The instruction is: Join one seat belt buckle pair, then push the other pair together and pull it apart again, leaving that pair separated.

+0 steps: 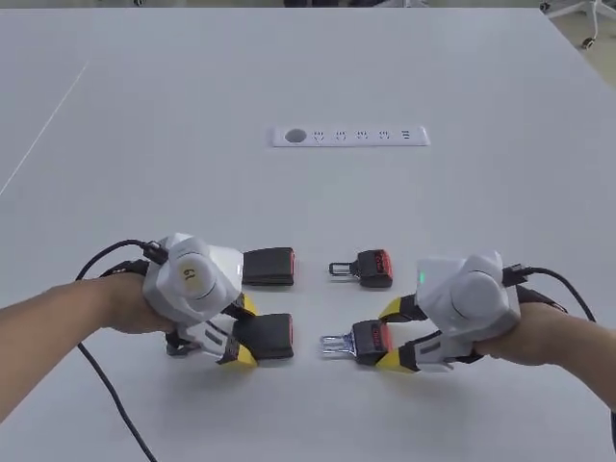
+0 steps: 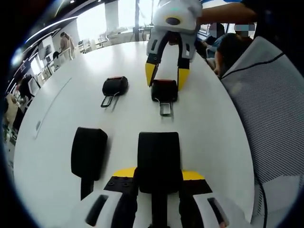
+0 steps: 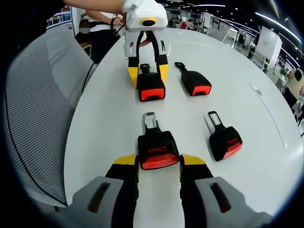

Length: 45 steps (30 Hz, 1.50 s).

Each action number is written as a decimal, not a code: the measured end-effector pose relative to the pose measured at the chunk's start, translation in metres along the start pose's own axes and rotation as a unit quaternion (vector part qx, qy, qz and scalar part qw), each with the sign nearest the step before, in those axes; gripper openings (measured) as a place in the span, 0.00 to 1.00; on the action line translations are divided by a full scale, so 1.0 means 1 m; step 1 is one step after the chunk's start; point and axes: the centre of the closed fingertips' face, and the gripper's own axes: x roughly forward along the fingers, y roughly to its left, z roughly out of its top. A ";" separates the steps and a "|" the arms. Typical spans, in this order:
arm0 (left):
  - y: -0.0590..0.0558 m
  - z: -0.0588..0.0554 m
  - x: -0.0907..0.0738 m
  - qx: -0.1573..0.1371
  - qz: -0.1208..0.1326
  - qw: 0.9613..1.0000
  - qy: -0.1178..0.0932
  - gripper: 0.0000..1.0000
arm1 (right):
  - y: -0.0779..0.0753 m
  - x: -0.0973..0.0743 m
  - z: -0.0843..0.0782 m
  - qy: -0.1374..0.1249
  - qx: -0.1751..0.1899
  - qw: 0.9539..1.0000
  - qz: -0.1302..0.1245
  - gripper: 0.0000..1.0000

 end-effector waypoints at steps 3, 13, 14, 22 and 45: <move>0.000 0.000 0.000 0.002 -0.002 1.000 0.002 0.33 | 0.000 0.001 0.002 -0.001 0.003 1.000 -0.003 0.31; 0.000 -0.001 0.000 -0.002 -0.002 1.000 0.005 0.33 | -0.001 0.008 0.011 -0.005 0.009 1.000 -0.008 0.31; 0.000 -0.001 0.000 -0.002 -0.002 1.000 0.005 0.33 | -0.001 0.009 0.011 -0.006 0.010 1.000 -0.008 0.31; 0.000 -0.001 0.000 -0.003 -0.002 1.000 0.007 0.33 | -0.001 0.012 0.018 -0.007 0.011 1.000 -0.007 0.31; 0.002 -0.002 0.000 0.000 -0.006 1.000 0.013 0.33 | -0.002 0.026 0.035 -0.019 0.012 1.000 -0.012 0.31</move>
